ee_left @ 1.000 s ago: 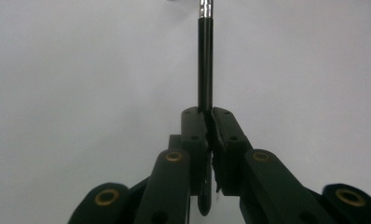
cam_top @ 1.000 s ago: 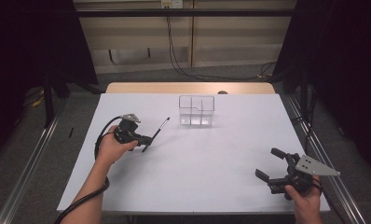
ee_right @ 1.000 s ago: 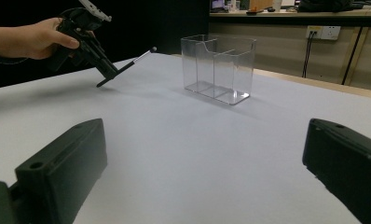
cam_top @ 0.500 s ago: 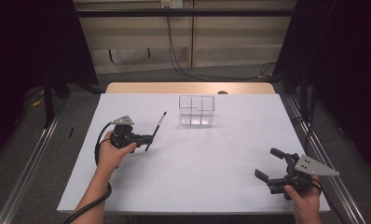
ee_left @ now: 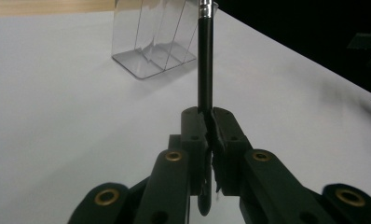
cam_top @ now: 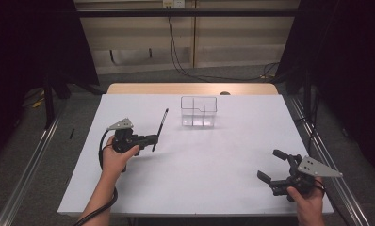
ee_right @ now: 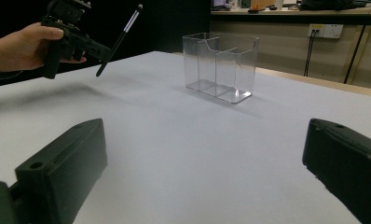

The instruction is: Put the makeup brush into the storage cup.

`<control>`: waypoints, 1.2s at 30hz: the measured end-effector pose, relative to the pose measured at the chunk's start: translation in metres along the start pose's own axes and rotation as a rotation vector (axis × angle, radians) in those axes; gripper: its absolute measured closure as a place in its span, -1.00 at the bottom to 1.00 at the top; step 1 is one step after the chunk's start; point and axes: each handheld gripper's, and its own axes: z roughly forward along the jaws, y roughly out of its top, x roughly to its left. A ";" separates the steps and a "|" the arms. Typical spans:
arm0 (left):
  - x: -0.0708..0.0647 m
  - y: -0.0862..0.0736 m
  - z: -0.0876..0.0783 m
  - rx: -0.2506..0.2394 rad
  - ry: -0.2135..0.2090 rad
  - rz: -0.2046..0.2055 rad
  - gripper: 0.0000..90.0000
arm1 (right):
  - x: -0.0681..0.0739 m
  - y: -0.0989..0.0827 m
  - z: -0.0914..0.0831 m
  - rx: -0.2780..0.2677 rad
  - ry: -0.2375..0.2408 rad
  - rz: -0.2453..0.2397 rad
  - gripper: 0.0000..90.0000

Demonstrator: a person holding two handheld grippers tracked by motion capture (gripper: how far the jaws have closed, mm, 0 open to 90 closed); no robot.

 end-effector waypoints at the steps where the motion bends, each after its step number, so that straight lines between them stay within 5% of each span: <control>1: -0.001 0.000 0.000 -0.006 0.002 0.000 0.87 | 0.000 0.000 0.000 -0.002 0.001 -0.002 -1.00; 11: -0.016 -0.002 0.007 -0.052 -0.035 0.012 0.87 | 0.001 0.000 0.001 0.007 0.005 -0.004 -1.00; 36: -0.047 0.005 0.028 -0.078 -0.124 0.059 0.87 | 0.001 -0.001 0.004 0.021 0.007 -0.004 -1.00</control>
